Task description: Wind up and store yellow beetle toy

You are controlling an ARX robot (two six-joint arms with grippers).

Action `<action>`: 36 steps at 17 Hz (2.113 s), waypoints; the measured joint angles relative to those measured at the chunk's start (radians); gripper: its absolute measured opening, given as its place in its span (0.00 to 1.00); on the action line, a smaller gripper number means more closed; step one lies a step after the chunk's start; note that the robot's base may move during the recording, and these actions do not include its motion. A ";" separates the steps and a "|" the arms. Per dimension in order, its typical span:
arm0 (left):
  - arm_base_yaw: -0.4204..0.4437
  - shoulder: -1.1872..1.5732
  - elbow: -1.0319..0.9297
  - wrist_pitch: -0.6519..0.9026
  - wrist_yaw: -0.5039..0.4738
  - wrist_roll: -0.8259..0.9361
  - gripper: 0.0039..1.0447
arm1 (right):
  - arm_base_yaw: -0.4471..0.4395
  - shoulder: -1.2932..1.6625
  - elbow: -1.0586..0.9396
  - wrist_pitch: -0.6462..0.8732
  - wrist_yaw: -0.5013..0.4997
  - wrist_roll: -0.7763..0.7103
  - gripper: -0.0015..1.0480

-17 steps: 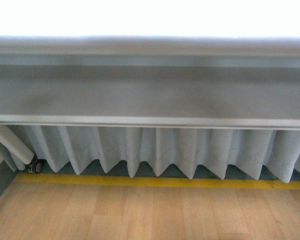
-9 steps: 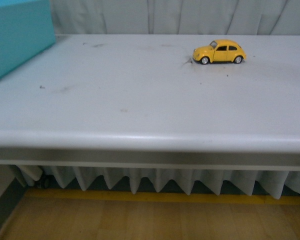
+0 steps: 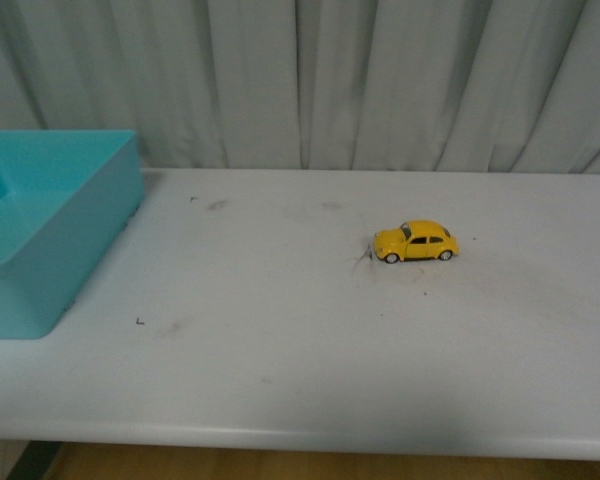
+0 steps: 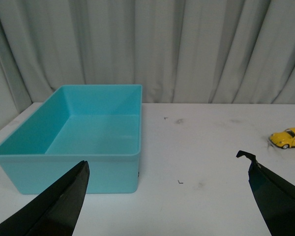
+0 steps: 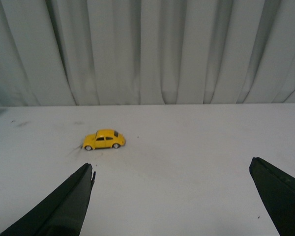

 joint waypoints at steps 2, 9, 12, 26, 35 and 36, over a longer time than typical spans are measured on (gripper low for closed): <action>0.000 0.000 0.000 -0.001 0.001 0.000 0.94 | 0.000 0.000 0.000 -0.001 0.000 0.000 0.94; 0.000 0.000 0.000 -0.004 0.001 0.000 0.94 | 0.000 0.000 0.000 -0.005 0.000 0.000 0.94; 0.000 0.000 0.000 -0.004 0.001 0.000 0.94 | 0.000 0.000 0.000 -0.005 0.000 0.000 0.94; 0.000 0.000 0.000 -0.007 0.001 0.000 0.94 | 0.000 0.001 0.000 -0.010 0.000 0.000 0.94; 0.000 0.000 0.000 -0.004 0.001 0.000 0.94 | 0.000 0.000 0.000 -0.005 0.000 0.000 0.94; 0.000 0.000 0.000 -0.003 0.001 0.000 0.94 | 0.000 0.000 0.000 -0.005 0.000 0.000 0.94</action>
